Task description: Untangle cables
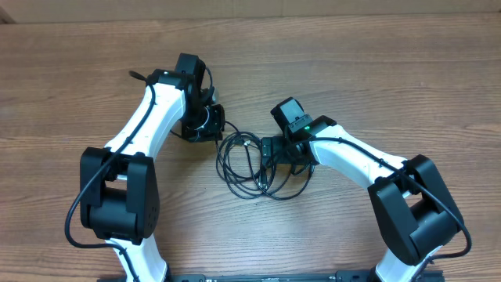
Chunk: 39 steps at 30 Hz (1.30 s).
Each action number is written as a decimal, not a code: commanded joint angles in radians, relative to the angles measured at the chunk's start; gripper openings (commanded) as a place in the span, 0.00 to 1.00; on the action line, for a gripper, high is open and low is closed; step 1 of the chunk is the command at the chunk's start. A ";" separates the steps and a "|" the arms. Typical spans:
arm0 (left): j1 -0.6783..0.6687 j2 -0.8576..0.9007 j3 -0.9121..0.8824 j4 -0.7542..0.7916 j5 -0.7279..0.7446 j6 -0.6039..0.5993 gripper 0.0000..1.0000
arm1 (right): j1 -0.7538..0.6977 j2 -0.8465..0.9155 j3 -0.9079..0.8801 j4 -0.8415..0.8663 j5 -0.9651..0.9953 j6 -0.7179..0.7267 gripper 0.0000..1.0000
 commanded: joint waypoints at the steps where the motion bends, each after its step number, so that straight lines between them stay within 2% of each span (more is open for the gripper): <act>1: 0.007 -0.021 0.026 -0.023 0.057 0.037 0.04 | 0.003 0.002 -0.006 0.005 0.014 -0.004 1.00; 9: 0.021 -0.101 0.062 -0.039 0.049 0.104 0.04 | -0.001 0.002 0.002 0.023 -0.086 -0.005 0.98; 11: 0.024 -0.142 0.088 -0.040 0.044 0.119 0.04 | -0.004 0.002 0.025 0.012 -0.132 -0.038 0.86; 13: 0.025 -0.180 0.112 -0.039 0.045 0.139 0.04 | -0.003 0.002 0.044 0.010 -0.172 -0.081 0.79; 18: 0.024 -0.273 0.166 -0.031 0.058 0.146 0.04 | 0.010 0.002 0.071 0.049 -0.178 -0.086 0.84; 23: 0.022 -0.346 0.174 -0.013 0.073 0.154 0.04 | 0.022 0.002 0.078 0.151 -0.179 -0.086 0.99; 29: 0.022 -0.365 0.174 -0.057 0.014 0.170 0.04 | 0.006 0.002 0.169 0.065 -0.179 -0.089 1.00; 33: 0.022 -0.365 0.174 -0.101 0.015 0.244 0.04 | 0.006 0.002 0.258 -0.055 -0.230 -0.204 1.00; 39: 0.022 -0.365 0.174 -0.117 0.023 0.250 0.04 | 0.006 0.002 0.303 -0.113 -0.235 -0.213 1.00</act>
